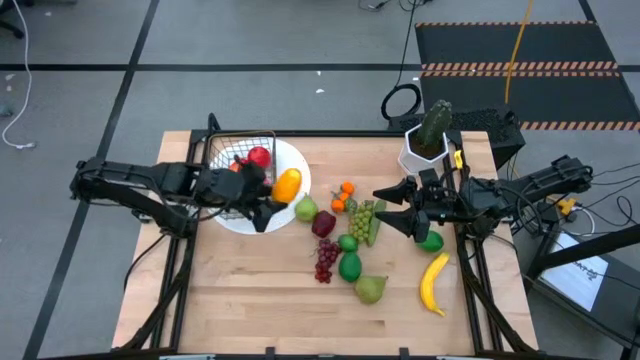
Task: Build produce basket
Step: Put the yellow mango into the wire basket
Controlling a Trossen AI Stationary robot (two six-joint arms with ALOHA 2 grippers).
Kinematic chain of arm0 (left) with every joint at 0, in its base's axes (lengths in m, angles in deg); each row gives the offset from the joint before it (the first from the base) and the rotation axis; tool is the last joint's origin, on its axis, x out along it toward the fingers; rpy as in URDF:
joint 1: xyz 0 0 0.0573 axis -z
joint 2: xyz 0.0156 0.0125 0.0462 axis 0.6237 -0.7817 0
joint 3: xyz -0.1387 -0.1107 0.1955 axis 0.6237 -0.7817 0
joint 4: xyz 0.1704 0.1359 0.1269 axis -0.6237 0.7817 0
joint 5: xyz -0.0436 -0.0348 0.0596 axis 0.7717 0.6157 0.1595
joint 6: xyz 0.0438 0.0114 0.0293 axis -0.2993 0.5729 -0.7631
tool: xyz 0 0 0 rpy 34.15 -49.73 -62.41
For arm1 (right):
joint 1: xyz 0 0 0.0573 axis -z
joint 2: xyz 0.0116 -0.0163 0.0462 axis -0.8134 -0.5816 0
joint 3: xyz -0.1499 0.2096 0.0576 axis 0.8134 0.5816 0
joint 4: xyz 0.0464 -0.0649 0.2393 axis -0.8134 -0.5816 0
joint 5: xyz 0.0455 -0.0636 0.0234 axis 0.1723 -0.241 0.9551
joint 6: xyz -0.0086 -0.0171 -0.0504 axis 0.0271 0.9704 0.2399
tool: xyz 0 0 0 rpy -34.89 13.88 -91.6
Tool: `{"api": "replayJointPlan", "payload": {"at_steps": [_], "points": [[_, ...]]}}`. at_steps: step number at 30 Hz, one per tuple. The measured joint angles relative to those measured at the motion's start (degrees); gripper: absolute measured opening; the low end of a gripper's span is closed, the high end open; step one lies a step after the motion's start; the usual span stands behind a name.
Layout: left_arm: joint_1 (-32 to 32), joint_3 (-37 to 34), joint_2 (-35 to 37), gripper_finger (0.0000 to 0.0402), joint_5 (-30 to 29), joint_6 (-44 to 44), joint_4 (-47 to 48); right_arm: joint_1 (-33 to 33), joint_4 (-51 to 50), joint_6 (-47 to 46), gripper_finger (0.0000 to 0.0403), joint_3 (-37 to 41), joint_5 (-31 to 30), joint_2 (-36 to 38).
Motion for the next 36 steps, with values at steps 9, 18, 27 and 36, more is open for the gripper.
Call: {"api": "replayJointPlan", "payload": {"at_steps": [9,18,27,36], "points": [[-4.86,-0.02,-2.66,0.0239,-0.53,3.91,24.71,0.01,-1.81,0.01,0.0393,0.00,0.00,-0.04],[-12.65,-0.04,-8.35,0.0239,-0.48,1.00,33.32,0.15,-2.80,0.10,0.0393,0.00,-0.04,-0.04],[-20.02,-1.83,-14.89,0.0239,8.03,-4.04,33.26,0.79,-3.28,0.50,0.0393,-0.02,-0.09,-0.03],[-21.93,-2.56,-16.53,0.0258,10.72,-2.42,33.37,3.29,-4.83,-0.43,0.0393,-0.02,0.17,0.25]]}}
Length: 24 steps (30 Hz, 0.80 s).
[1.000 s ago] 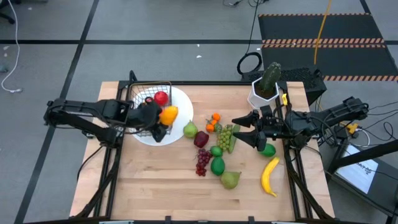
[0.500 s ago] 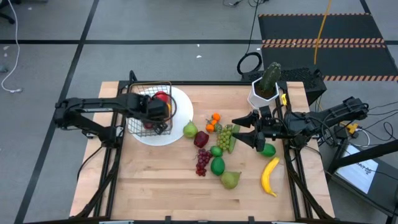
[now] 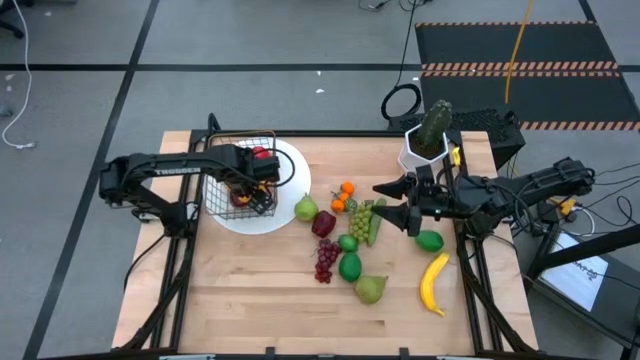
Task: Build produce basket
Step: Put the yellow mango into the wire basket, then put the bottom green pear into the wire basket
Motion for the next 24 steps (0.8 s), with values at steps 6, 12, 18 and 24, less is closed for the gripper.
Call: {"api": "replayJointPlan", "payload": {"at_steps": [6,12,18,24], "points": [[0.02,0.00,0.57,0.0327,-0.48,0.32,0.24,1.35,-2.61,-4.88,0.0393,-0.04,5.69,1.64],[-0.02,1.66,2.20,0.0355,-0.67,5.00,2.22,1.24,-10.38,-15.07,0.0393,-0.07,7.75,3.66],[0.90,3.35,6.75,0.0312,-0.70,11.05,2.55,-1.93,-20.56,-31.68,0.0393,-0.07,11.81,3.75],[4.67,3.50,12.75,0.0264,-0.75,17.05,0.64,-7.85,-27.74,-44.15,0.0393,-0.05,11.78,1.77]]}}
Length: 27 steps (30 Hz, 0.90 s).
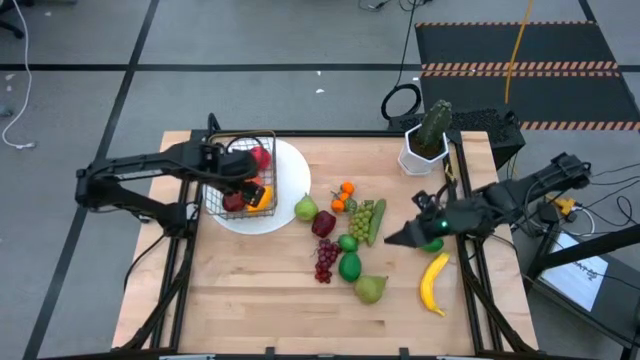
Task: Build produce basket
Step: Put the bottom green pear into the wire basket
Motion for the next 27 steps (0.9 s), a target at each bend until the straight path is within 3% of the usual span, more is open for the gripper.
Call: {"api": "replayJointPlan", "payload": {"at_steps": [8,13,18,22,27], "points": [[7.56,0.00,4.07,0.0221,0.00,3.44,-3.82,-7.15,-5.01,-14.00,0.0393,0.01,-0.04,-4.68],[13.07,0.00,4.17,0.0200,-0.05,4.03,-7.33,-10.64,-5.94,-16.49,0.0393,0.01,0.28,-7.83],[18.01,-0.02,3.61,0.0183,-1.98,5.72,-11.85,-13.67,-7.59,-18.10,0.0393,0.01,4.42,-10.77],[21.71,-0.02,3.42,0.0173,-4.61,7.54,-14.13,-14.72,-8.29,-10.89,0.0393,0.01,4.50,-12.69],[26.27,-0.04,3.36,0.0162,-6.40,9.45,-14.93,-14.90,-8.28,6.61,0.0393,0.01,4.40,-15.23]]}}
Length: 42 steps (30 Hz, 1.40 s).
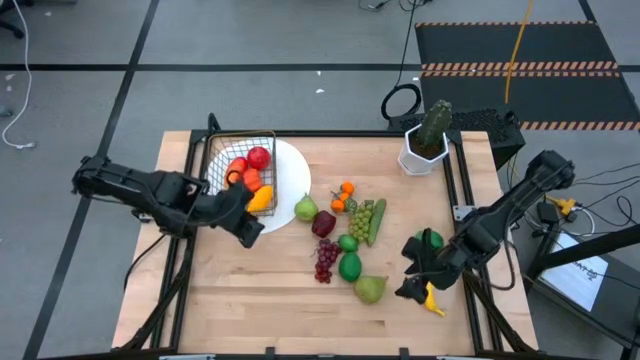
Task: Build produce basket
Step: Put the bottom green pear into the wire basket
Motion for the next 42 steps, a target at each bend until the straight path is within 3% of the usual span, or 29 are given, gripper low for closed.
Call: {"api": "replayJointPlan", "payload": {"at_steps": [11,17,29,42], "points": [[8.28,0.00,-0.24,0.0157,-6.21,3.88,-5.20,0.42,-0.02,40.52,0.0393,0.00,-0.23,-6.58],[11.00,0.00,-1.74,0.0157,-9.76,6.37,-7.41,1.25,0.40,55.04,0.0393,0.34,-0.57,-10.65],[11.68,-0.02,-7.72,0.0157,-10.09,8.11,-12.00,4.08,23.43,60.65,0.0387,14.78,-1.54,-12.02],[11.25,-0.02,-9.48,0.0157,-10.10,7.92,-16.79,4.05,36.75,64.47,0.0266,25.92,-1.58,-12.02]]}}
